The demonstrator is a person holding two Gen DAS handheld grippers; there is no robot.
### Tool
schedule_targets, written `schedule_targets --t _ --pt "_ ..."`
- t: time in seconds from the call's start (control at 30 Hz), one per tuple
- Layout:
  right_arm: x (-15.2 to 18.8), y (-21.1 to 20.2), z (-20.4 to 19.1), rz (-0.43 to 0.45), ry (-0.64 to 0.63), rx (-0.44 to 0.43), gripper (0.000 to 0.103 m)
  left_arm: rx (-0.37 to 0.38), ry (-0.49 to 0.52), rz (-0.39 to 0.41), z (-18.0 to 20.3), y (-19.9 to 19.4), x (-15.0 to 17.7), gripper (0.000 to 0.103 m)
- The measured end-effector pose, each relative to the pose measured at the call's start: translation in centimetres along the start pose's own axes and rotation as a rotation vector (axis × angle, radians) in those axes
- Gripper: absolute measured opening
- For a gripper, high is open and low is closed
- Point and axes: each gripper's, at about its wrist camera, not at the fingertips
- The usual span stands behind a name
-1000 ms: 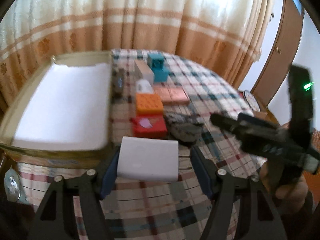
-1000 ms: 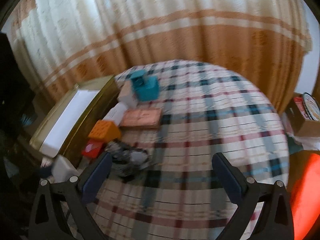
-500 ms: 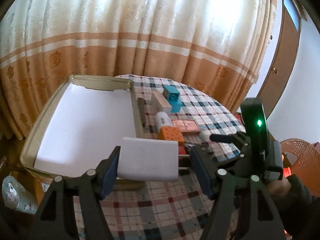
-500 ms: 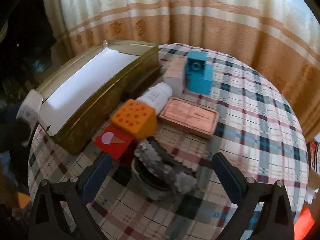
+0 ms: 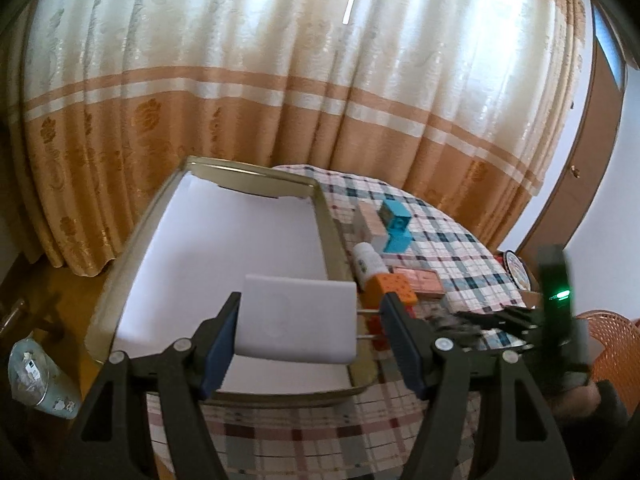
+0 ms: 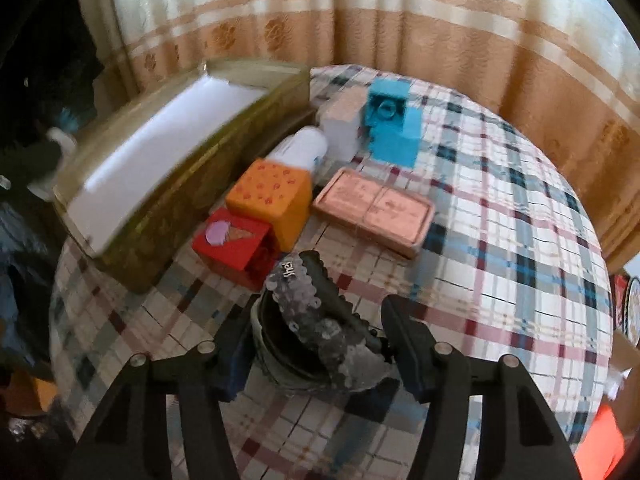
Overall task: Organize rigid objects
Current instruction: 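Grasp the grey sequined pouch with the right gripper while the left gripper lifts the charger, then carry charger and pouch into the white-lined tray and open both grippers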
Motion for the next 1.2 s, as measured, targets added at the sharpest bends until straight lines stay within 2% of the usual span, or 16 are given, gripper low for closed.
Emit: schedule_targets --t 0.17,0.23,0.33,0.47,0.73,0.93,1.2 --pt "-1.9 -3.7 -0.5 0.085 0.049 -0.085 0.062 -0.060 0.006 0.014 -1.4 0.0 -0.3 0.069" --pt "-3.3 -4.8 -1.4 0.127 0.075 -0.147 0.062 -0.082 -0.009 0.013 -2.1 0.2 -0.4 0.069" --pt "-5.5 -4.6 -3.0 0.159 0.102 -0.224 0.062 -0.104 -0.029 0.002 -3.0 0.5 -0.2 0.069" --pt "-7.0 -2.6 -6.7 0.157 0.104 -0.299 0.062 -0.166 -0.031 -0.020 -3.9 1.0 0.1 0.069" --pt "-9.1 2.9 -12.4 0.180 0.061 -0.229 0.062 -0.229 -0.068 -0.105 -5.1 3.6 0.5 0.069" --pt "-9.9 6.0 -13.5 0.162 0.039 -0.202 0.062 -0.281 -0.073 -0.156 -5.6 5.2 0.8 0.069" --pt "-9.8 6.6 -13.6 0.159 0.036 -0.190 0.063 -0.358 -0.034 -0.192 -5.4 6.3 0.6 0.069"
Point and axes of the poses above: each gripper's, at about its wrist camera, not at the fingertips, and y roughly the way its jaws point, z to its right, x to its underside, and after that the axes turned 13 degrees about y, right-handed
